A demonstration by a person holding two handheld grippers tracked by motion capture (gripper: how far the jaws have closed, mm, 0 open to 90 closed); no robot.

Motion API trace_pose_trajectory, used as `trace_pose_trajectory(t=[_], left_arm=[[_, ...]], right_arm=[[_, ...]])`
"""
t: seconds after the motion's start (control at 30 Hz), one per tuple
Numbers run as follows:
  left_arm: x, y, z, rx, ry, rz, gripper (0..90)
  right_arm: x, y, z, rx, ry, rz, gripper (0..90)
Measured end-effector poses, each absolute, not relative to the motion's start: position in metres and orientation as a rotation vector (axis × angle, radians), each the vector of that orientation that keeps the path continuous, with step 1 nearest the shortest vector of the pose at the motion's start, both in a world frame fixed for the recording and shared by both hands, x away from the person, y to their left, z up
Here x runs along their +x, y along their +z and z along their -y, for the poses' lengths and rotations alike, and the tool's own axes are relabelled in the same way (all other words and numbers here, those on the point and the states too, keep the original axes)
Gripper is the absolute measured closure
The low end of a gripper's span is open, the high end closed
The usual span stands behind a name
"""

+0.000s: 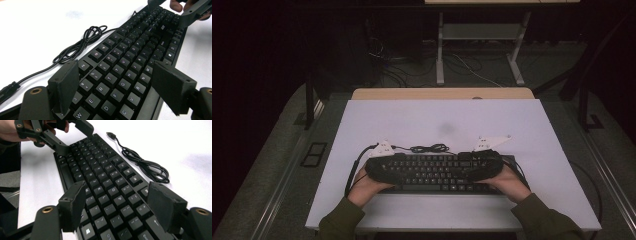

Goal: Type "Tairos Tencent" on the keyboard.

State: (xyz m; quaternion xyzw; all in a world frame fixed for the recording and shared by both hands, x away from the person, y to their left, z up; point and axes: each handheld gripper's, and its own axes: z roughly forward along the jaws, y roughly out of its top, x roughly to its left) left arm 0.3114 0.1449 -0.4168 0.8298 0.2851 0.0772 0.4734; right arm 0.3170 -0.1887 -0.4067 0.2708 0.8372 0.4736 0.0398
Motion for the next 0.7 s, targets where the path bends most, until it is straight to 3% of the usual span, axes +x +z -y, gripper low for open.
trace_pose_trajectory(t=[0.4,0.7], left_arm=[[0.310,-0.419,-0.152,2.043,0.197,-0.704,26.9],[0.307,-0.419,-0.165,2.056,0.217,-0.725,50.7]], right_arm=[[0.324,-0.408,0.180,0.821,1.460,-2.568,29.5],[0.324,-0.409,0.179,0.823,1.456,-2.573,29.3]])
